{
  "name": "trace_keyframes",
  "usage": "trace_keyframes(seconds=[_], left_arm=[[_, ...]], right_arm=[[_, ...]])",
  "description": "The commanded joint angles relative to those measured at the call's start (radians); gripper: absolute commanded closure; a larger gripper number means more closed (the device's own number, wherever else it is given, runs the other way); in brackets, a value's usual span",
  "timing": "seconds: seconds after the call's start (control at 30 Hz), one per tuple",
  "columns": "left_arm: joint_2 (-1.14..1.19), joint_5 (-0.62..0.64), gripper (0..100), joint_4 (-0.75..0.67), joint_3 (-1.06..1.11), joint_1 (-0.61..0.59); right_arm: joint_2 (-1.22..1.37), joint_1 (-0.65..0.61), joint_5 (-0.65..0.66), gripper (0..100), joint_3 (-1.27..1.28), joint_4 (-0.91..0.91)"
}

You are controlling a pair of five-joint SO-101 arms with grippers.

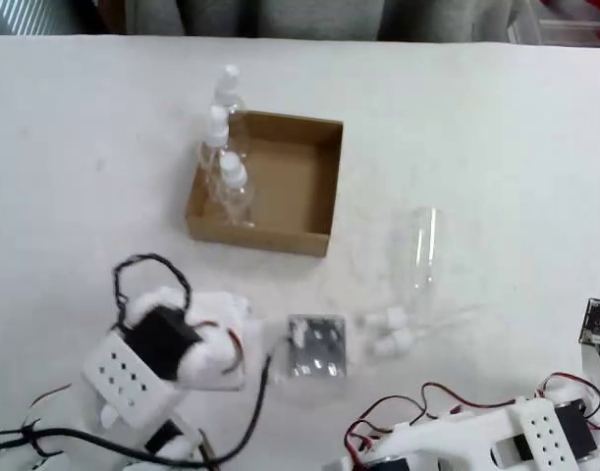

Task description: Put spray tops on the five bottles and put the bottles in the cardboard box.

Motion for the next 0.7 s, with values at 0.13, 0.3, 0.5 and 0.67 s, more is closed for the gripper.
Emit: trace_keyframes(seconds=[0.13,0.3,0.5,0.67], left_arm=[[0.008,-0.008,73,-0.055,-0.058,0.252],[0.01,-0.052,73,-0.153,-0.051,0.255],[0.015,-0.081,68,-0.196,-0.049,0.249],[0.16,-0.078,66,-0.311,-0.06,0.197]], right_arm=[[-0.019,0.012,0.008,98.1,0.043,-0.114],[-0.019,0.012,0.003,98.1,0.046,-0.119],[-0.019,0.012,0.003,98.1,0.046,-0.119],[-0.019,0.007,0.002,98.1,0.046,-0.116]])
